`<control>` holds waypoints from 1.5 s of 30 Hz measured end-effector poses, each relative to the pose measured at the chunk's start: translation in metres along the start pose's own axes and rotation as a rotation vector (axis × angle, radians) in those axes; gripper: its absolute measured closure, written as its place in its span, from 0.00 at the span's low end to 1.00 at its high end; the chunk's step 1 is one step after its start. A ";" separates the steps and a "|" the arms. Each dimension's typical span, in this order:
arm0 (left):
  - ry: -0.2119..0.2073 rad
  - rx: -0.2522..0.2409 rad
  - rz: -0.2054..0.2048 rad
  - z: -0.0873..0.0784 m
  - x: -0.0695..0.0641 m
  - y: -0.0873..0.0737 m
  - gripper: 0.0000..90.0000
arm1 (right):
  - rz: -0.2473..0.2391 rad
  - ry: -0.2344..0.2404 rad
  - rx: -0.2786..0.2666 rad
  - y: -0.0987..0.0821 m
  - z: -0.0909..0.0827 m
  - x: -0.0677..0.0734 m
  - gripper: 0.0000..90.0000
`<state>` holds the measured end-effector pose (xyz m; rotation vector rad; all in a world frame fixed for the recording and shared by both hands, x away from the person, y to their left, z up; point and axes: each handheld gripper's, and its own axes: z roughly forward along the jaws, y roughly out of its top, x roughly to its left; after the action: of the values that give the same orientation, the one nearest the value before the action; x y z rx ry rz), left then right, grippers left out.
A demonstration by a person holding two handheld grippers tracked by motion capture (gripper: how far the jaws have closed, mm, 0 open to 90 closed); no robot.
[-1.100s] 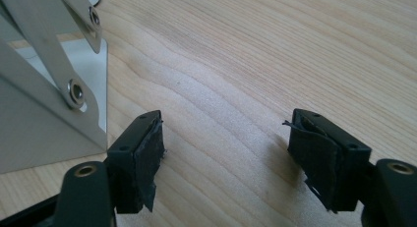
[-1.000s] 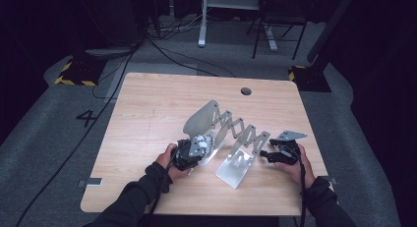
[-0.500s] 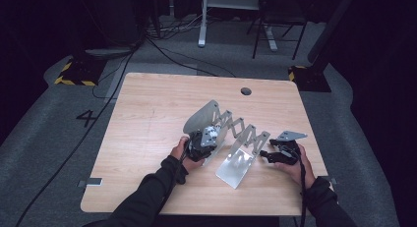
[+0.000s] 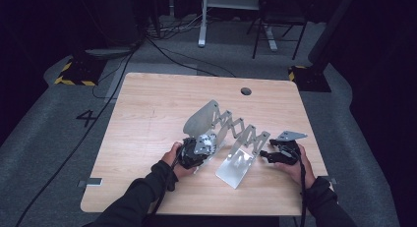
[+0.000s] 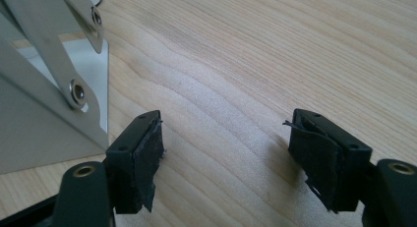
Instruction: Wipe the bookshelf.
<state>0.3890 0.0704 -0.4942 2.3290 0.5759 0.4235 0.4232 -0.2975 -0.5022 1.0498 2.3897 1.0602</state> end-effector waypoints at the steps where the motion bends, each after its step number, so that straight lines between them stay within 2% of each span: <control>1: 0.012 -0.005 -0.006 0.000 0.001 0.000 0.85 | 0.000 0.000 0.000 0.000 0.000 0.000 0.32; 4: 0.024 -0.027 -0.026 0.004 0.004 0.003 0.85 | 0.001 -0.002 0.001 0.000 0.000 0.000 0.32; 7: 0.043 -0.041 -0.021 0.010 0.002 0.011 0.85 | 0.003 -0.001 0.000 0.000 0.000 0.000 0.32; 12: 0.049 -0.078 -0.053 0.022 0.001 0.026 0.85 | 0.001 -0.002 -0.001 0.000 0.000 0.000 0.32; 18: 0.060 -0.059 -0.062 0.032 0.005 0.027 0.85 | 0.000 0.000 -0.001 0.000 0.000 0.000 0.32; 24: 0.034 -0.026 -0.057 0.025 0.005 0.021 0.85 | 0.000 0.000 -0.001 0.000 0.000 0.000 0.32; 31: 0.013 0.018 -0.019 0.000 0.001 0.001 0.85 | 0.000 -0.002 -0.002 0.000 0.000 0.000 0.32; 36: 0.048 0.025 -0.036 -0.007 0.003 -0.007 0.85 | 0.002 -0.003 -0.002 0.000 0.000 0.001 0.32; 39: 0.089 0.029 -0.031 -0.003 0.002 -0.003 0.85 | 0.003 -0.004 -0.001 0.000 0.000 0.001 0.32; 45: 0.122 0.033 -0.053 0.011 0.006 0.010 0.85 | 0.003 -0.004 -0.002 0.000 0.000 0.001 0.32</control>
<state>0.4019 0.0614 -0.4942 2.3249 0.7061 0.5372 0.4229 -0.2967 -0.5024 1.0538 2.3845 1.0600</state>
